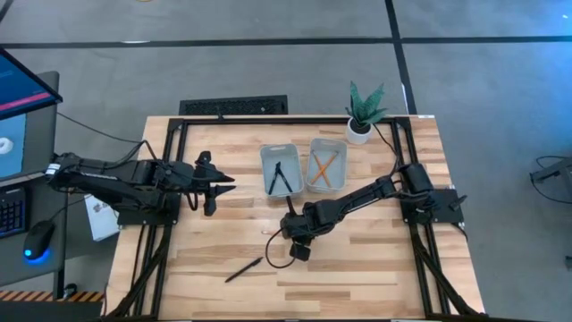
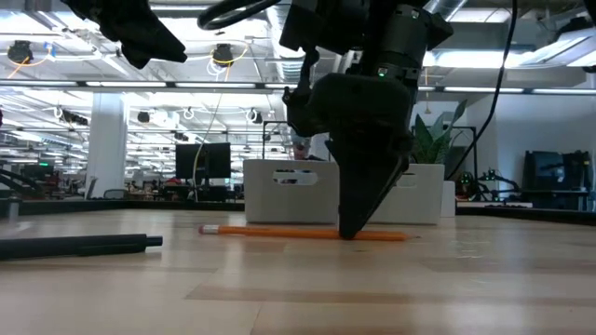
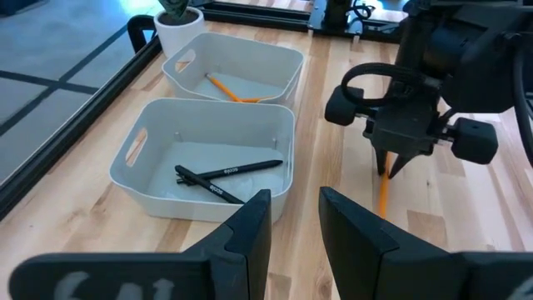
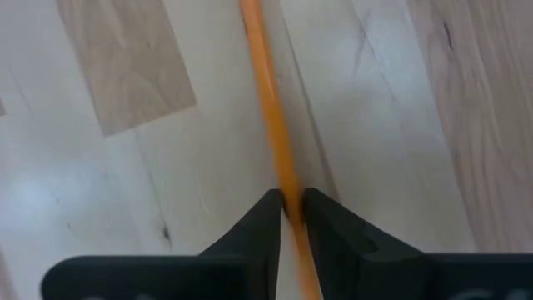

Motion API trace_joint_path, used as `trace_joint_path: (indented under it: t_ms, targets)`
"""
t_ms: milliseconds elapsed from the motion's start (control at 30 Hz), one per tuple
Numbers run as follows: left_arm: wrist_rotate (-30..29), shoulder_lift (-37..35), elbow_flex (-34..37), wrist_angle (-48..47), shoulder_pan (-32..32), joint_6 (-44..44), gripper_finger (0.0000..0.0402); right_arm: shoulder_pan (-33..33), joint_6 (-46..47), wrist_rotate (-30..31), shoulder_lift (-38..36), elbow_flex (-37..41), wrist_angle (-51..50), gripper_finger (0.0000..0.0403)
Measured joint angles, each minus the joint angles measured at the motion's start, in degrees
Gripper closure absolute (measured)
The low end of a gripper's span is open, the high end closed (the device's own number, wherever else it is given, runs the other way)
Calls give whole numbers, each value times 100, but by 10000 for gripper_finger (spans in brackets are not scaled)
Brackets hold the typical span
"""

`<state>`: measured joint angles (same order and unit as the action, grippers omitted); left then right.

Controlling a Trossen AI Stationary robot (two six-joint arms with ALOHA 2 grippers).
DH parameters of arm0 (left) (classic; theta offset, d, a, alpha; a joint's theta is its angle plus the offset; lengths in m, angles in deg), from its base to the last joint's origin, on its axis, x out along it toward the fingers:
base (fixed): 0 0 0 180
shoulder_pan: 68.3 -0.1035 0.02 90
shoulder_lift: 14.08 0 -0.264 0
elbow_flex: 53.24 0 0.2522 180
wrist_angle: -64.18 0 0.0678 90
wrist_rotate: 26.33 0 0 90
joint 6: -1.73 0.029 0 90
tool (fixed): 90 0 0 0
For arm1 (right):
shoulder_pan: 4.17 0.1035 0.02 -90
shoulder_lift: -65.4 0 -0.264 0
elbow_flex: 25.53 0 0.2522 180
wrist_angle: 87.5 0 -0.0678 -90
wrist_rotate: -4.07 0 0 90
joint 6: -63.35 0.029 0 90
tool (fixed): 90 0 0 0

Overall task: Sort pens & pencils
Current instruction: Put the yellow pencil into the right gray bin

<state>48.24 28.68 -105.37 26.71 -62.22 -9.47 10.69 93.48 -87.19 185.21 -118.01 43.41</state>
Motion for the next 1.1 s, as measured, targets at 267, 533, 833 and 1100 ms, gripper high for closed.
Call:
trace_joint_path:
  t_ms: [267, 533, 833, 1100]
  targets:
    - [-2, 0, 0, 2, 0, 2, 308, -2, 0, 2, 20, 0, -22, 337]
    - [-1, 0, 1, 2, 0, 1, 308, -48, 549, 22, 20, 0, -8, 338]
    - [0, 0, 2, 2, 0, -4, 308, -66, 545, 19, 33, -242, -45, 338]
    - [0, 0, 2, 2, 0, -7, 308, -92, 391, 44, 81, -693, 52, 338]
